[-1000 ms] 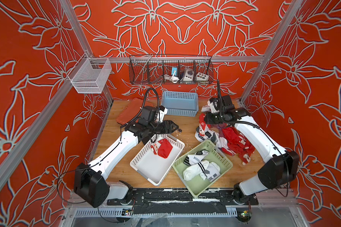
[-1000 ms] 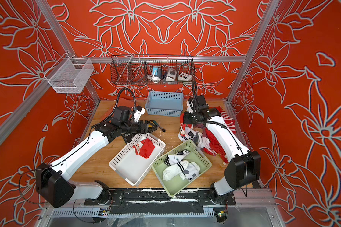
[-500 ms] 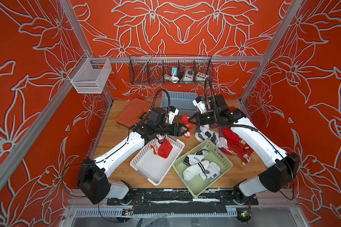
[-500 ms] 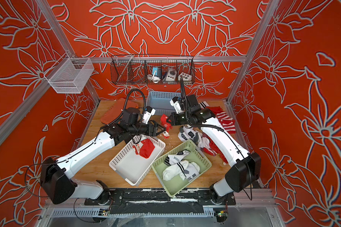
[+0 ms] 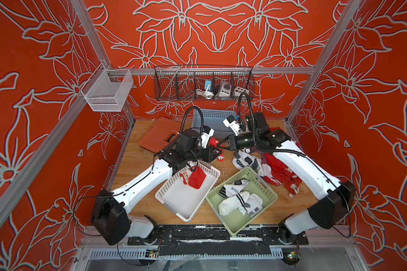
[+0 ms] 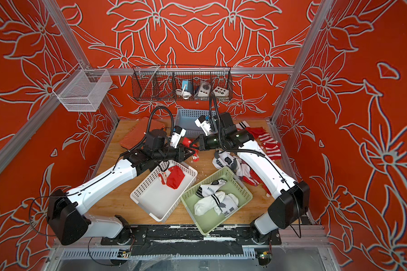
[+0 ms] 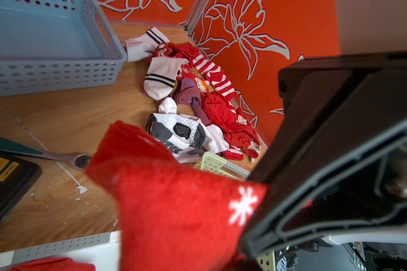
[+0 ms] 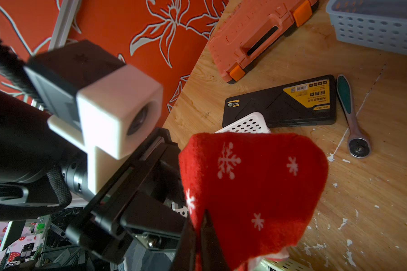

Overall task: Sort the socks into the basket by color
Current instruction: Place the sock in the bin.

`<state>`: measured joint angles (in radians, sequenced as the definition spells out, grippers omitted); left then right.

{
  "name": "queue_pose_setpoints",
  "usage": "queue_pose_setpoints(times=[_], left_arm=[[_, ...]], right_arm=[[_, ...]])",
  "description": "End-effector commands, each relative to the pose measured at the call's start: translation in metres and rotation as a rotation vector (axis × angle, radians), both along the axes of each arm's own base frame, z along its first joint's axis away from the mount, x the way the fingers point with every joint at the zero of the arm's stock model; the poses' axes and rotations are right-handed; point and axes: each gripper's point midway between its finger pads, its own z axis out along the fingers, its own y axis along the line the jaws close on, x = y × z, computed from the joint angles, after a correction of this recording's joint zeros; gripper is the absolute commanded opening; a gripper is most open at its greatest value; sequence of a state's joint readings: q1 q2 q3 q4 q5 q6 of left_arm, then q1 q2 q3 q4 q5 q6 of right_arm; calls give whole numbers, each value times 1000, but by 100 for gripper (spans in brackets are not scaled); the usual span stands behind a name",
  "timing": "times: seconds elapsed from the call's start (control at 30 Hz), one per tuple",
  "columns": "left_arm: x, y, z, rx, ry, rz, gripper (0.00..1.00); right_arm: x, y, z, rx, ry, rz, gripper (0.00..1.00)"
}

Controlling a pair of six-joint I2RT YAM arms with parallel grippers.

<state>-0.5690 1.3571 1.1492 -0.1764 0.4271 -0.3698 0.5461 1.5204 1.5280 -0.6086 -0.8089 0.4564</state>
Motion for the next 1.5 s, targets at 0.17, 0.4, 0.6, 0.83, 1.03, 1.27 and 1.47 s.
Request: queue_pose_setpoints(times=[0.17, 0.4, 0.6, 0.83, 1.03, 1.27, 1.47], left_arm=[[-9, 23, 11, 61, -57, 53, 0], [-29, 50, -15, 168, 100, 99, 0], [-53, 84, -54, 218, 332, 176, 0], [-81, 117, -114, 342, 551, 291, 0], [-96, 136, -154, 435, 682, 376, 0], [-98, 134, -184, 456, 761, 393, 9], [-93, 130, -181, 429, 740, 388, 57]], right_arm=[[1, 2, 9, -13, -21, 30, 11], [25, -22, -9, -127, -35, -76, 70], [68, -84, -32, -273, -1, -276, 98], [96, -173, -81, -538, 100, -525, 98], [100, -229, -127, -675, 168, -701, 93], [108, -284, -169, -814, 216, -879, 85], [113, -316, -194, -914, 251, -953, 87]])
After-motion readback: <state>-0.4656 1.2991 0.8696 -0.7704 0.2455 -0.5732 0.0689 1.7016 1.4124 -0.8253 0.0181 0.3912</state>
